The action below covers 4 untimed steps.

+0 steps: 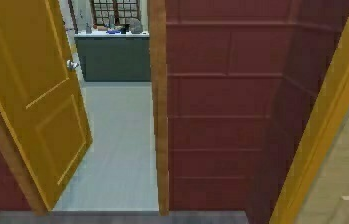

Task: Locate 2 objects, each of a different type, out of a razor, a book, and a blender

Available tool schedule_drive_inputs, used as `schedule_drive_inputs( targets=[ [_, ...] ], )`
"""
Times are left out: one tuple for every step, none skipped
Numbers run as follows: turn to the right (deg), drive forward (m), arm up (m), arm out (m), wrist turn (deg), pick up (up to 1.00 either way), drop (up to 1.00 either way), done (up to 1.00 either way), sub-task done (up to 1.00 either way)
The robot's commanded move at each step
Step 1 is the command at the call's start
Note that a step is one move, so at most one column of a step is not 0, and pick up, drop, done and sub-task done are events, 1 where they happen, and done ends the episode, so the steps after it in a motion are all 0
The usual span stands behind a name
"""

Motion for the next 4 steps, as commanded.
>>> schedule_drive_inputs(
  targets=[
    [45.0, 0.00, 0.00, 0.00, 0.0, 0.00, 0.00, 0.00, 0.00],
    [42.0, 0.00, 0.00, 0.00, 0.0, 0.00, 0.00, 0.00, 0.00],
    [0.0, 0.25, 0.00, 0.00, 0.0, 0.00, 0.00, 0.00, 0.00],
    [-3.0, 0.00, 0.00, 0.00, 0.0, 0.00, 0.00, 0.00, 0.00]
  ],
)
